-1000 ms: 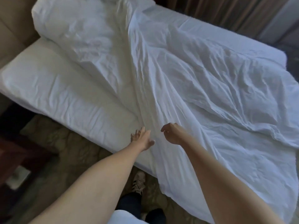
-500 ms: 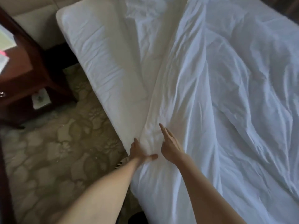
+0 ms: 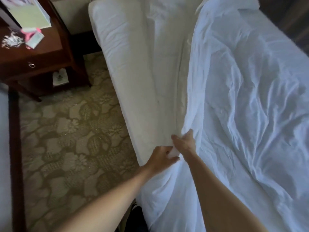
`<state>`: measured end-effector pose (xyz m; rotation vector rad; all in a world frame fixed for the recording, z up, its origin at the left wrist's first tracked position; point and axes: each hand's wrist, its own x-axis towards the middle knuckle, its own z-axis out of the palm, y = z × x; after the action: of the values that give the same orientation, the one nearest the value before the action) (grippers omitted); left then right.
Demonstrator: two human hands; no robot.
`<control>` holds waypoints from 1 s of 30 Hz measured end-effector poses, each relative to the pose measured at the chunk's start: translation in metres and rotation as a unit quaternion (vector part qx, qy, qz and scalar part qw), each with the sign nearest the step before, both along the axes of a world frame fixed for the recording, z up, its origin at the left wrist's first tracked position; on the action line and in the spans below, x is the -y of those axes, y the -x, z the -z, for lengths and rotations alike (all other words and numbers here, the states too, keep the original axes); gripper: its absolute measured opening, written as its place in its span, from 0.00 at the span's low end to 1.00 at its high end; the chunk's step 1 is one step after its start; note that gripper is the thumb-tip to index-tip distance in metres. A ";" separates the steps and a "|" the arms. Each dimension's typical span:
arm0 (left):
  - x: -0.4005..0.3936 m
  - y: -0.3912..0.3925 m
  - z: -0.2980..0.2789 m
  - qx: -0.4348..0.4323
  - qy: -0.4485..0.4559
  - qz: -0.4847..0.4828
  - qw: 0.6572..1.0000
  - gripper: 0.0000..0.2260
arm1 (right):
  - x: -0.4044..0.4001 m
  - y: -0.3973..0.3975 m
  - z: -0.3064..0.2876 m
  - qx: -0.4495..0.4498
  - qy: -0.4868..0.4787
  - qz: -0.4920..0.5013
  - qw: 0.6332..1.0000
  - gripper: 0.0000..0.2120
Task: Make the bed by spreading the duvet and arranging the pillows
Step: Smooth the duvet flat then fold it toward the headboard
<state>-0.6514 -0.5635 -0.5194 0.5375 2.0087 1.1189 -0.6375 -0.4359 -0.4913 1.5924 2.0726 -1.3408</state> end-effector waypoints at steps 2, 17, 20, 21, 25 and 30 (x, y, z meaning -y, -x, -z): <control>-0.002 -0.024 -0.012 0.015 -0.013 0.024 1.000 0.11 | -0.017 -0.019 -0.020 -0.013 0.002 0.058 0.998 0.14; 0.017 -0.182 -0.116 -0.054 0.012 0.109 0.992 0.20 | 0.014 -0.167 -0.120 0.096 -0.107 -0.120 0.982 0.35; 0.037 -0.222 -0.130 -0.001 -0.023 0.123 0.992 0.13 | 0.014 -0.218 -0.135 0.081 -0.048 -0.071 0.993 0.20; 0.044 -0.236 -0.130 0.004 -0.025 0.133 0.991 0.10 | 0.013 -0.237 -0.141 0.064 -0.026 -0.049 0.996 0.14; 0.058 -0.276 -0.130 -0.077 0.063 0.219 0.971 0.19 | 0.017 -0.292 -0.154 -0.002 -0.041 0.010 0.999 0.07; 0.045 -0.325 -0.145 -0.163 0.117 0.223 0.954 0.25 | 0.008 -0.336 -0.163 -0.071 -0.039 0.029 0.996 0.05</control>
<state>-0.3268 -0.6083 -0.3746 1.0409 2.1098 0.5338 -0.3017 -0.4436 -0.3283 1.6451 2.2024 -1.4487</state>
